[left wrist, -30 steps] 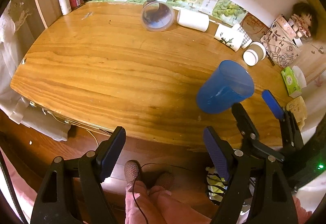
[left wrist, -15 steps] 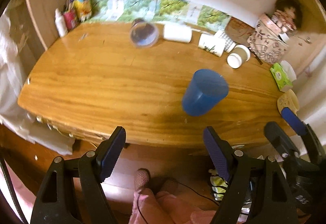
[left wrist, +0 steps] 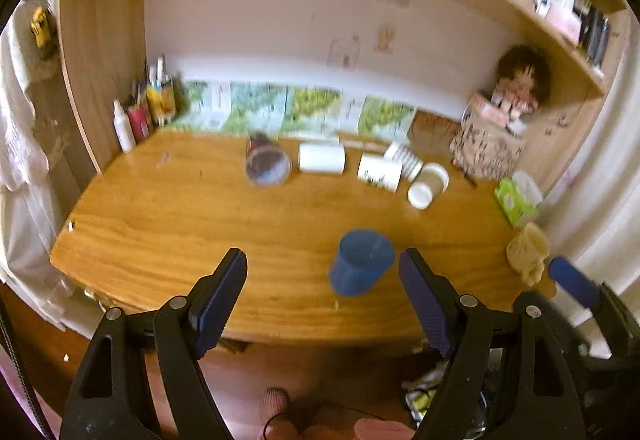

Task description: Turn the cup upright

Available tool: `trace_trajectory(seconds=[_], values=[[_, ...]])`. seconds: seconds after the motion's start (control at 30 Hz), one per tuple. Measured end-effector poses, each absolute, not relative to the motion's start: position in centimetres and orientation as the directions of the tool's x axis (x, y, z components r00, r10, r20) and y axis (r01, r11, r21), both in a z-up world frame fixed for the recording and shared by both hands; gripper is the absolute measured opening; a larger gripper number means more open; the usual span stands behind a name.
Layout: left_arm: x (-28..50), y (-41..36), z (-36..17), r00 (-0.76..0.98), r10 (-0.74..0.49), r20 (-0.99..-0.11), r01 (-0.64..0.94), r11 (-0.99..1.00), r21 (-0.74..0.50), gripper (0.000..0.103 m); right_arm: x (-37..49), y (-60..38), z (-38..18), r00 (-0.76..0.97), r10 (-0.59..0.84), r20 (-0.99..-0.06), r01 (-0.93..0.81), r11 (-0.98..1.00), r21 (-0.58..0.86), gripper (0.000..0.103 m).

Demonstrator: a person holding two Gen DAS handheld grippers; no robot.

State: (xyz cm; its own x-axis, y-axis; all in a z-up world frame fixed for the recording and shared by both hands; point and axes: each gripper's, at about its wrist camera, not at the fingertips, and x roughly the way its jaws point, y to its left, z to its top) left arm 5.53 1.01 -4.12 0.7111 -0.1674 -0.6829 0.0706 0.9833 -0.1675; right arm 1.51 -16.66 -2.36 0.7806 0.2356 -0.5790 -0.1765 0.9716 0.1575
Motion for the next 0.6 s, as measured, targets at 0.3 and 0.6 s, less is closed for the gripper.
trace_trajectory(seconds=[0.3, 0.6], values=[[3.1, 1.5, -2.2, 0.795, -0.126, -0.594, 0.044, 0.988, -0.150, 0.088, -0.6, -16.3, -1.4, 0.824, 0.195, -0.531, -0.122, 0.978, 0.170, 0.082], [0.8, 1.4, -0.3, 0.893, -0.041, -0.449, 0.001, 0.996, -0.088, 0.102, -2.7, -16.5, -0.3, 0.896, 0.108, -0.431, -0.059, 0.990, 0.125, 0.103]])
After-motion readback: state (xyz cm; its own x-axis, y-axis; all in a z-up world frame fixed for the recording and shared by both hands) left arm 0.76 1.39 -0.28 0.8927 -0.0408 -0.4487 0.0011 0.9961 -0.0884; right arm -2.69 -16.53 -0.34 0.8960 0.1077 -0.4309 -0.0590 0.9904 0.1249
